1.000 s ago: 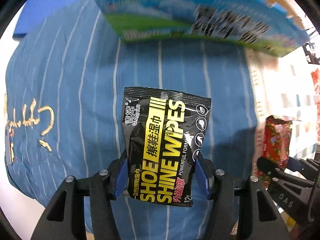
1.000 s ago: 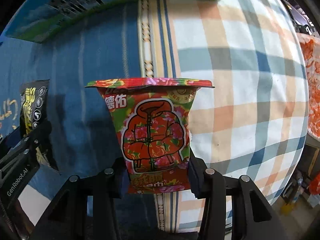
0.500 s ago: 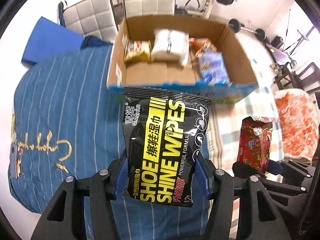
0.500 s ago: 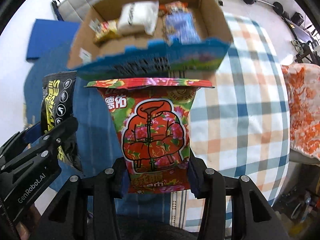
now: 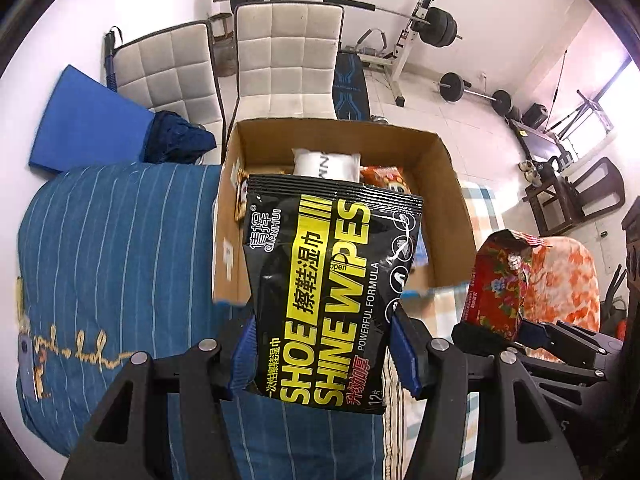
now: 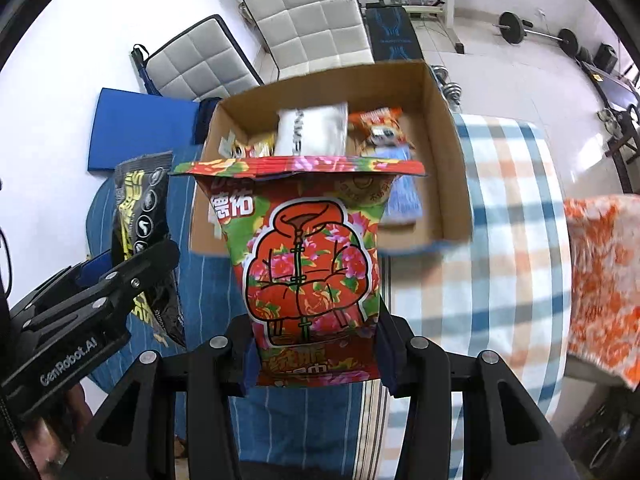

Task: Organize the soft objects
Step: 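Lift and carry the wipes pack and candy pack over the box with both tools, then lower both packs into the box and open both tools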

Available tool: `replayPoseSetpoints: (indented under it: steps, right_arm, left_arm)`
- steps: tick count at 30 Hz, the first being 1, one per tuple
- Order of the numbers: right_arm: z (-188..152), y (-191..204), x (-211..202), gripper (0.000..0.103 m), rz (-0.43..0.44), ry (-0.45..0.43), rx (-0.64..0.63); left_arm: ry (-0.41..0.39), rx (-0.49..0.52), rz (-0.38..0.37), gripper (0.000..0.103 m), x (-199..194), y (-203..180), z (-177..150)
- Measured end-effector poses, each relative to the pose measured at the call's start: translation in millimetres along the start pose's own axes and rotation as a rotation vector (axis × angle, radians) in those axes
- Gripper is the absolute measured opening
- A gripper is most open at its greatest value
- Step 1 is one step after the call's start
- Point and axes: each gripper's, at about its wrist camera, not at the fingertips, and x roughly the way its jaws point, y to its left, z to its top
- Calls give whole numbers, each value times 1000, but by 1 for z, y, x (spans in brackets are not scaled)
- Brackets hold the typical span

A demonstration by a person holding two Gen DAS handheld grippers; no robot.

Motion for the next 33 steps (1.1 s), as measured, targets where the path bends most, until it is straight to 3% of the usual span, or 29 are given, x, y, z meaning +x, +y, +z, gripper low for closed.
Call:
replayPoseSetpoints:
  steps: [8,14,23,33]
  right_arm:
    - [73,-5,67,49,39,81,21]
    - [101,-9,130,49,29,177,43]
    - [107,-13,212,49,-9,304,28]
    - [100,-15,248,49,-34,364,22]
  left_arm:
    - [163,-111,-84,55,70,33,70]
    - [263,-136,-40,55,131,46,101]
    - [431,-115,0,55,211,55,91]
    - [464,-137,2,56,231,58,79]
